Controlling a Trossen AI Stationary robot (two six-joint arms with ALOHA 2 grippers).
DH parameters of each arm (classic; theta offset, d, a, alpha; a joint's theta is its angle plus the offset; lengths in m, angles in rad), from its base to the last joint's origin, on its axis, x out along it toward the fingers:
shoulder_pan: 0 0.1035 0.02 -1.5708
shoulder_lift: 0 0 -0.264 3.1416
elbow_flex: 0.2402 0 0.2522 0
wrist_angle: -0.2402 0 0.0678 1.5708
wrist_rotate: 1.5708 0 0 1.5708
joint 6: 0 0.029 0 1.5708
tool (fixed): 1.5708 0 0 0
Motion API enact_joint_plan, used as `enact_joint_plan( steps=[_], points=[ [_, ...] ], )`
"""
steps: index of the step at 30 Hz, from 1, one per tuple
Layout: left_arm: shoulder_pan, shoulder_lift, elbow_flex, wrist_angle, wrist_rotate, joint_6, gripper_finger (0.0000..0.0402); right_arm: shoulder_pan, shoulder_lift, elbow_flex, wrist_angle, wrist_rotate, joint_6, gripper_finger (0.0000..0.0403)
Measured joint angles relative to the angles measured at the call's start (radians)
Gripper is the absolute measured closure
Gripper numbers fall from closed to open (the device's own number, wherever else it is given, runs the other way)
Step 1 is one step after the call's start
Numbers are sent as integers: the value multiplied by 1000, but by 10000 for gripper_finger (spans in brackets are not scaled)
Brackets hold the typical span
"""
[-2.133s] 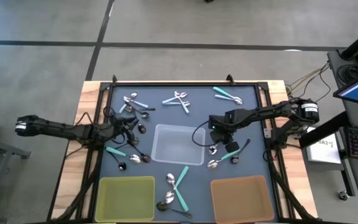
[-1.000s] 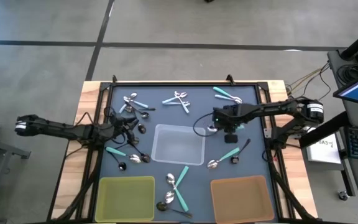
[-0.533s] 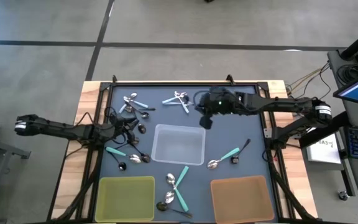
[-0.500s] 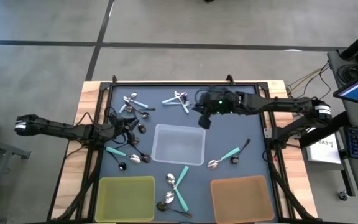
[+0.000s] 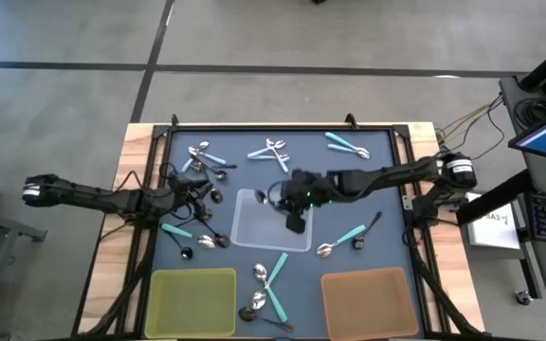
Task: Sort silverware by color (type)
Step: Put the green spoon into the transparent bin, then put the black spoon into the orange bin
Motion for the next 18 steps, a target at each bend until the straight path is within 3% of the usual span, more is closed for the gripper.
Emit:
enact_joint_plan(
  steps=[7,11,14,18],
  points=[
    [0,0,0,-1,0,0,314,46,16,4,-34,2,244,290],
    [0,-1,1,-3,0,0,314,50,0,21,-149,4,286,263],
    [0,-1,1,-8,0,0,314,49,-25,62,-328,3,299,258],
    [0,-2,1,-14,0,0,314,64,-57,114,-706,3,316,267]
  ],
)
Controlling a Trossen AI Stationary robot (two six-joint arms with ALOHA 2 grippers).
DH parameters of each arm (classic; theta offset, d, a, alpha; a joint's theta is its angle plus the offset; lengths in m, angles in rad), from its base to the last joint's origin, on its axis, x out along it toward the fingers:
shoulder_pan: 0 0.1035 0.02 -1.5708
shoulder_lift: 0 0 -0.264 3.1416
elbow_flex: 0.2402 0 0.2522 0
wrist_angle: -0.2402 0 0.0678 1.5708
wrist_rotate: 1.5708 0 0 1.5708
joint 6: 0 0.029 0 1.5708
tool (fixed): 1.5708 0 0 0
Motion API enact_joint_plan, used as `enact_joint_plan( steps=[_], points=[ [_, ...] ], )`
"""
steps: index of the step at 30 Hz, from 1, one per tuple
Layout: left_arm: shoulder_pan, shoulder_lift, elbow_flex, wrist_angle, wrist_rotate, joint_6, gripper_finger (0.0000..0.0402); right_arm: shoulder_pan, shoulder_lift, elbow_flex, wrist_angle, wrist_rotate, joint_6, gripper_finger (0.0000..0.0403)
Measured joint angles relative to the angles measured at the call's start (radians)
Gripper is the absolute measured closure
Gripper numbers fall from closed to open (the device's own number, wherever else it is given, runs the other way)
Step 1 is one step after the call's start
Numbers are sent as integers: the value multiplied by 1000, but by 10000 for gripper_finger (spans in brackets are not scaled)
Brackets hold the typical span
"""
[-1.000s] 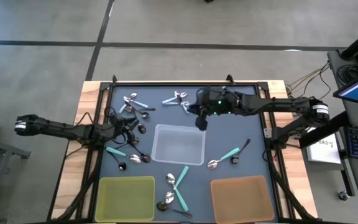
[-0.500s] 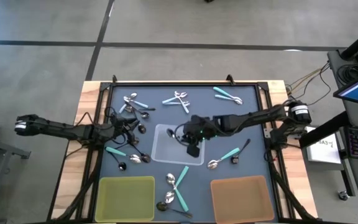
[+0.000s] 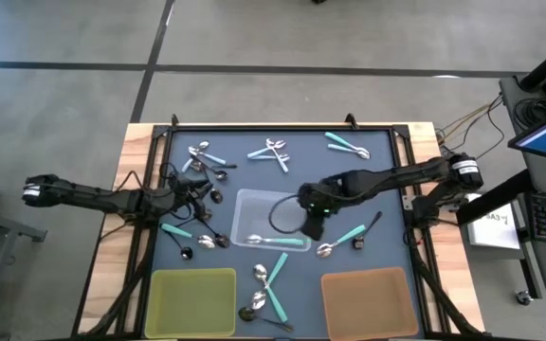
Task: Sort silverware by color (type)
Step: Put the black spoon into the orange bin
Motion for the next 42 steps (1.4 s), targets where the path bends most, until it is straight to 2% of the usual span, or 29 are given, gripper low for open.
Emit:
enact_joint_plan(
  steps=[3,6,20,31,42],
  points=[
    [0,-1,0,-1,0,0,314,23,-15,-4,-217,-8,18,276],
    [0,1,0,-2,0,0,314,52,-15,-41,-322,-16,-1,280],
    [0,1,0,-3,0,0,314,114,-16,-249,-320,-26,-54,280],
    [0,1,0,-4,0,0,314,114,-17,-393,-309,-26,-273,280],
    [0,1,0,-4,-1,0,314,114,-19,-487,-108,-26,-362,280]
  ],
)
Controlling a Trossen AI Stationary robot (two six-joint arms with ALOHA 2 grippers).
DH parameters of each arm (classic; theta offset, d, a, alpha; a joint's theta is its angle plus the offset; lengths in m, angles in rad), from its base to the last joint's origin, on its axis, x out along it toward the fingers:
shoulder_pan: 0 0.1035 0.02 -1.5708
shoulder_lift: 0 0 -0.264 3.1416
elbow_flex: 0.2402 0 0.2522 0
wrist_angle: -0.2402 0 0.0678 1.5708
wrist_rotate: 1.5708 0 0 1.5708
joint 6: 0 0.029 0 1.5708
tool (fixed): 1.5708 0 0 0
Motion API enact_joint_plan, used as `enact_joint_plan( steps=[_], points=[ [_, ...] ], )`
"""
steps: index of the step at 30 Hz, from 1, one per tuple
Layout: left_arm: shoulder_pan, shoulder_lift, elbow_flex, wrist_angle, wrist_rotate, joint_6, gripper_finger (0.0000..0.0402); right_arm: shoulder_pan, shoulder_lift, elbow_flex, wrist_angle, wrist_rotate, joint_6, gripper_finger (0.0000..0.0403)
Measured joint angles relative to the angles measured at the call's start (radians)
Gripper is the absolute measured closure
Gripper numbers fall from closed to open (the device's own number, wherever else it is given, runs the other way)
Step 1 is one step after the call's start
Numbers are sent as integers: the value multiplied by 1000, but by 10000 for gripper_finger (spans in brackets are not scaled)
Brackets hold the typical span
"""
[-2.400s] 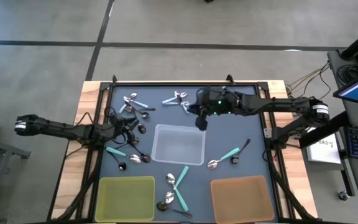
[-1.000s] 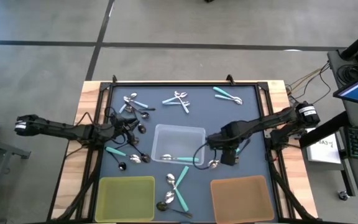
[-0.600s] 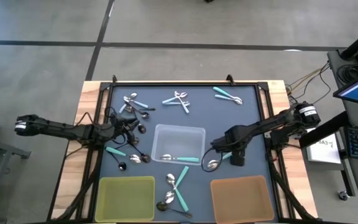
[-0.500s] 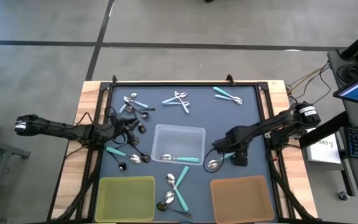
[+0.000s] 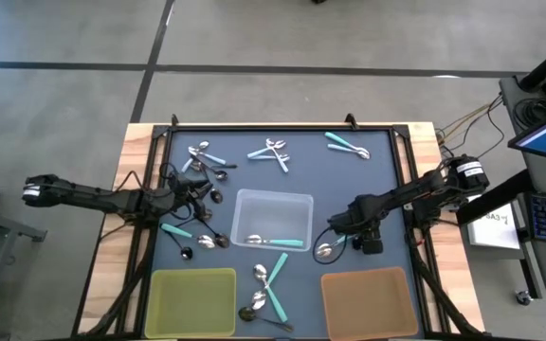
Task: Sort silverware by color (type)
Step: Put the black spoon into the orange bin
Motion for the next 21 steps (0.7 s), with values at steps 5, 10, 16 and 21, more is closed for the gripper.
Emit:
enact_joint_plan(
  steps=[5,10,16,21],
  points=[
    [0,0,0,0,0,0,314,0,-1,-6,14,-1,-17,281],
    [0,7,0,0,0,0,314,0,-1,-7,19,-5,-17,313],
    [0,27,0,0,0,0,314,0,0,-10,21,-25,-17,387],
    [0,39,0,0,0,0,314,1,-2,-6,-14,-60,-16,392]
  ],
)
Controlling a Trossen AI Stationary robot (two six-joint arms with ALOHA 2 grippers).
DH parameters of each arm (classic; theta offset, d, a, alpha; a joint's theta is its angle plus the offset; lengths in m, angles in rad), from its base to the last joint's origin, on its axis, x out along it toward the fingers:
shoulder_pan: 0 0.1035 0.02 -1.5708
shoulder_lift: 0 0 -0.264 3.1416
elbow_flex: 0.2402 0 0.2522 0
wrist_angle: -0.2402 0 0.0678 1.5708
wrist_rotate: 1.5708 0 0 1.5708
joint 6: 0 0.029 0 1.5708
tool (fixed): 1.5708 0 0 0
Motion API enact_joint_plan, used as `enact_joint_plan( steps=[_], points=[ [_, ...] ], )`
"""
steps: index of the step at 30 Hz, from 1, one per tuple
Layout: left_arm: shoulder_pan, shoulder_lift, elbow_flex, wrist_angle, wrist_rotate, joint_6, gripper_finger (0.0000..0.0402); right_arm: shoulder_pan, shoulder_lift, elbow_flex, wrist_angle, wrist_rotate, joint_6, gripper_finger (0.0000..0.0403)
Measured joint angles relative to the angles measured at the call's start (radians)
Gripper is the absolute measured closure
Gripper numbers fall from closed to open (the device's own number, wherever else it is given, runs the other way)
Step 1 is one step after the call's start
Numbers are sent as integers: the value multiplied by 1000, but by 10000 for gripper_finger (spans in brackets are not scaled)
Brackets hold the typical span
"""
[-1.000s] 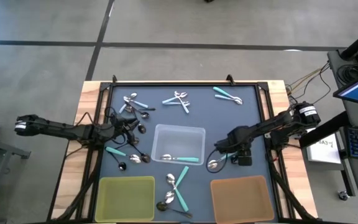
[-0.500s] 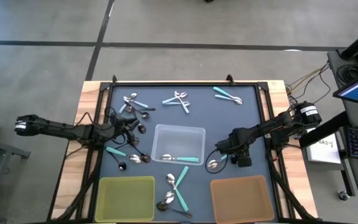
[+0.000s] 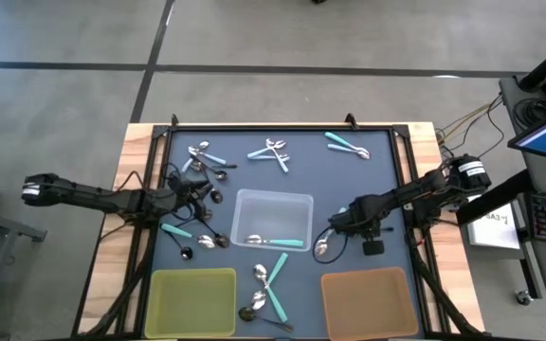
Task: Sort silverware by color (type)
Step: Put the black spoon into the orange bin
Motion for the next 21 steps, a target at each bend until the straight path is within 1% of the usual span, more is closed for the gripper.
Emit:
enact_joint_plan(
  steps=[3,6,9,14,16,19,21],
  points=[
    [0,2,0,0,0,0,314,2,-13,9,-42,-48,0,393],
    [0,2,0,0,0,0,314,5,-62,41,-26,-98,7,393],
    [0,2,0,0,0,0,314,28,-108,75,-40,-121,66,393],
    [0,3,0,0,0,0,314,113,-200,161,-9,-122,269,393],
    [0,3,0,0,0,0,314,171,-222,196,50,-122,374,393],
    [0,3,0,0,0,0,314,274,-227,245,137,-115,526,393],
    [0,3,0,0,0,0,314,351,-205,272,206,-115,602,394]
  ],
)
